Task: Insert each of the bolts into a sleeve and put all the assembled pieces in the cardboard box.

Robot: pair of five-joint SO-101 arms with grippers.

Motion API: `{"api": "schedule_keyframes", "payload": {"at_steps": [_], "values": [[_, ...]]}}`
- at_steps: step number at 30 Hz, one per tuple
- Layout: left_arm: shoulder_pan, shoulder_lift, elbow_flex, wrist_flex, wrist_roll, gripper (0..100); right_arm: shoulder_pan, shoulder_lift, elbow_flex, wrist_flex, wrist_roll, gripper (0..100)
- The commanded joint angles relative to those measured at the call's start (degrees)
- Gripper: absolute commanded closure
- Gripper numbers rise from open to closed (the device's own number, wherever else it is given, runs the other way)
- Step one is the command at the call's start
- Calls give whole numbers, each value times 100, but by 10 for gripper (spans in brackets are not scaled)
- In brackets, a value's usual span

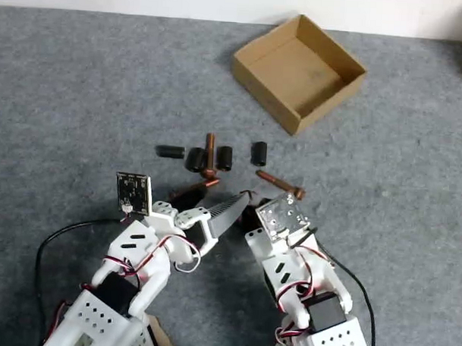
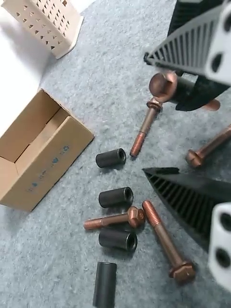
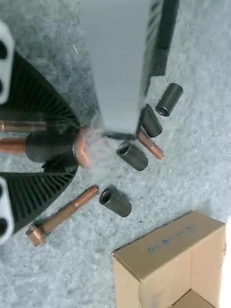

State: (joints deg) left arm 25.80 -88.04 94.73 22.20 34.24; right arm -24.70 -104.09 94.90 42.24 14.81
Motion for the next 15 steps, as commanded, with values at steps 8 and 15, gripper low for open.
{"api": "schedule_keyframes", "payload": {"at_steps": [8, 15], "values": [[-48, -48, -215, 9, 35, 685, 75, 1499, -1007, 4, -97, 995], [-57, -48, -215, 9, 35, 685, 75, 3943, -2607, -13, -70, 995]]}}
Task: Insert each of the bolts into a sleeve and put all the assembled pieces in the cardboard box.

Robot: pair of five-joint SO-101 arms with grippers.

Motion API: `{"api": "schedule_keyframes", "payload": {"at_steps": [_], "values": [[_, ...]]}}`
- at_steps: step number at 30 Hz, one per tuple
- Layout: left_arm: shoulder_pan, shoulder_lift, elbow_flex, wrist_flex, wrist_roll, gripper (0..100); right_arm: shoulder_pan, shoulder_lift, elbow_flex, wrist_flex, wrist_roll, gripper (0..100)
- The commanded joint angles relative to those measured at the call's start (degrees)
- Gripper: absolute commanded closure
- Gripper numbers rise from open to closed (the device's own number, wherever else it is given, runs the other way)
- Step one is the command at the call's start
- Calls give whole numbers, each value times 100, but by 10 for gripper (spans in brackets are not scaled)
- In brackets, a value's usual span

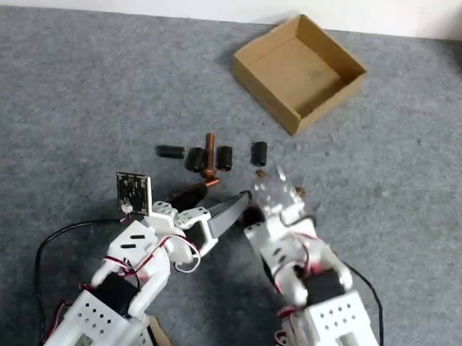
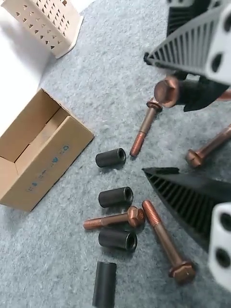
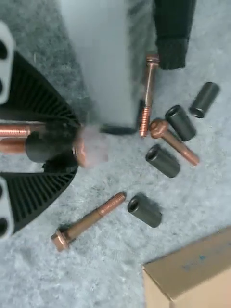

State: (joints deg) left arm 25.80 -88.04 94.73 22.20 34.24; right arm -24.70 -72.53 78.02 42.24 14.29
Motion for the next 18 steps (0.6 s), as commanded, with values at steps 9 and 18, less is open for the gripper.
{"api": "schedule_keyframes", "payload": {"at_steps": [9, 18], "values": [[-48, -48, -110, -26, 26, 685, 664, 2571, -3020, -22, 316, 995], [-40, -48, -101, -26, 26, 685, 980, 4426, -4866, -22, 686, 995]]}}
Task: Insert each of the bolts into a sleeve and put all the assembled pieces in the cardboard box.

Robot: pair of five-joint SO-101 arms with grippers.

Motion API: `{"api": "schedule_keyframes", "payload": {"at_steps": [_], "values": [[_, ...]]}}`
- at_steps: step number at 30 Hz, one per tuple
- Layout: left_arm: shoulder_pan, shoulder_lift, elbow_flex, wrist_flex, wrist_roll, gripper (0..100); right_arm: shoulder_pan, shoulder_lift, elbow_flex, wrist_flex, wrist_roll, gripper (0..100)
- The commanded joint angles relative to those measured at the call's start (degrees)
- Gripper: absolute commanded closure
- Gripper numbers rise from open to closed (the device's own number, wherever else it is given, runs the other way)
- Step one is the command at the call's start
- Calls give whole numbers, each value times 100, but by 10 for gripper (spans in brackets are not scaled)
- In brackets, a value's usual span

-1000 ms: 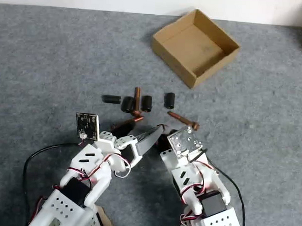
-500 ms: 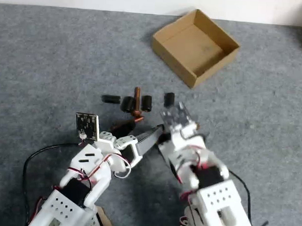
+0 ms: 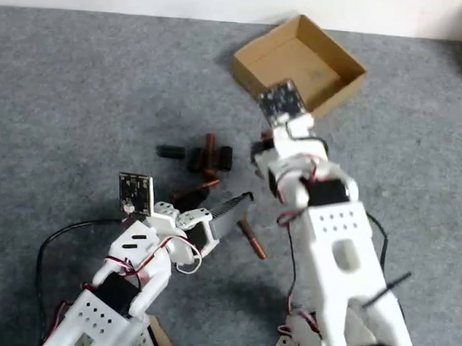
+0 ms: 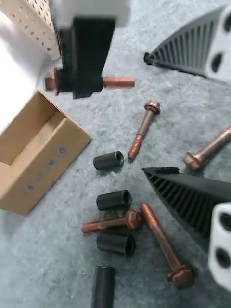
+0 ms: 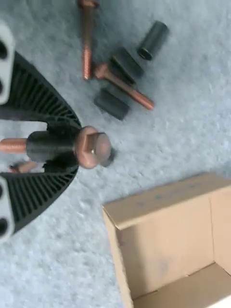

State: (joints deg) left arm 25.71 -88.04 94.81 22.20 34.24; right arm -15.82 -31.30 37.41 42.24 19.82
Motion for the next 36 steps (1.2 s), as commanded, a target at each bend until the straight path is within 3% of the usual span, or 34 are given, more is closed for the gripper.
{"api": "schedule_keyframes", "payload": {"at_steps": [1, 15, 28, 36], "values": [[-31, -48, -110, -26, 26, 685, 92, 470, -989, -13, 229, 995], [-31, -48, -101, -26, -202, 685, 497, 2888, -3626, -4, 1037, 995], [-57, -48, -92, -26, -211, 685, 752, 5288, -6246, 13, 1064, 995], [-57, -48, -92, -26, -220, 685, 848, 6475, -7662, 321, 1451, 995]]}}
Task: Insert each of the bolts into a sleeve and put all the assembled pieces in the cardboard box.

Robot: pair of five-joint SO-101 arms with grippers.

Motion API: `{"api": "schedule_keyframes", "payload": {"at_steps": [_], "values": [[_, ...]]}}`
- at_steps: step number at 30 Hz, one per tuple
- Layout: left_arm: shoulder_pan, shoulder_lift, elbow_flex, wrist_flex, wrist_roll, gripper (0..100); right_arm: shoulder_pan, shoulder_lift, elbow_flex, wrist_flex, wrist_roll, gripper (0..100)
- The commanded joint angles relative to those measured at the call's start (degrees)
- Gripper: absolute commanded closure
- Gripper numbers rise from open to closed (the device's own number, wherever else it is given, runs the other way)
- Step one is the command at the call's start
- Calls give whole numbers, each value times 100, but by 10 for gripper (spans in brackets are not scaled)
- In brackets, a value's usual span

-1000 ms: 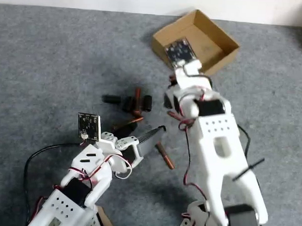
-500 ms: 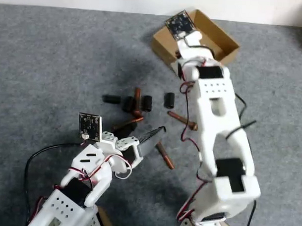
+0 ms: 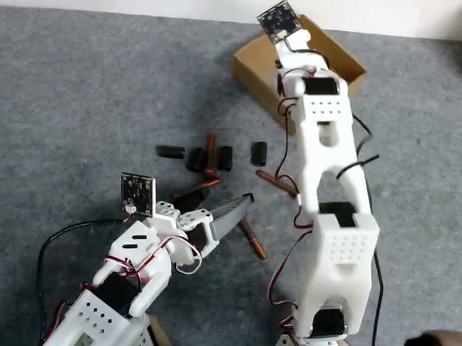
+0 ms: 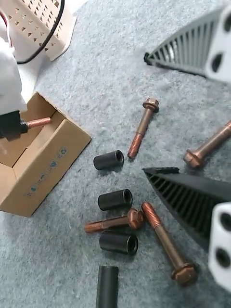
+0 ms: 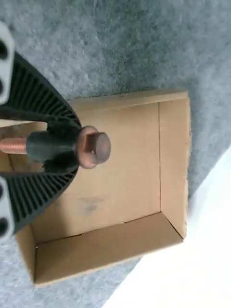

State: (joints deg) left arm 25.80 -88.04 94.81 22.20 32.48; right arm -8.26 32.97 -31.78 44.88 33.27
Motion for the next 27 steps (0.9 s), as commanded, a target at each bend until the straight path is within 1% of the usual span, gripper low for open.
{"api": "schedule_keyframes", "payload": {"at_steps": [1, 9, 12, 15, 18, 19, 23, 27], "values": [[-66, -48, -92, -26, -44, 685, 101, 198, -910, 110, 105, 995], [-75, -48, -92, -18, -44, 685, 312, 1279, -1859, 163, 132, 995], [-75, -48, -92, -18, -44, 685, 374, 1587, -2018, 163, 352, 995], [-75, -48, -92, -18, -44, 685, 400, 1807, -2026, 198, 360, 995], [-75, -48, -92, -18, -44, 685, 400, 1974, -2053, 479, 352, 995], [-75, -48, -92, -18, -44, 685, 365, 2009, -2053, 532, 334, 995], [-75, -48, -92, -18, -44, 685, 303, 2158, -2035, 602, -123, 995], [-75, -48, -92, -18, -44, 685, 251, 2404, -2053, 602, -185, 995]]}}
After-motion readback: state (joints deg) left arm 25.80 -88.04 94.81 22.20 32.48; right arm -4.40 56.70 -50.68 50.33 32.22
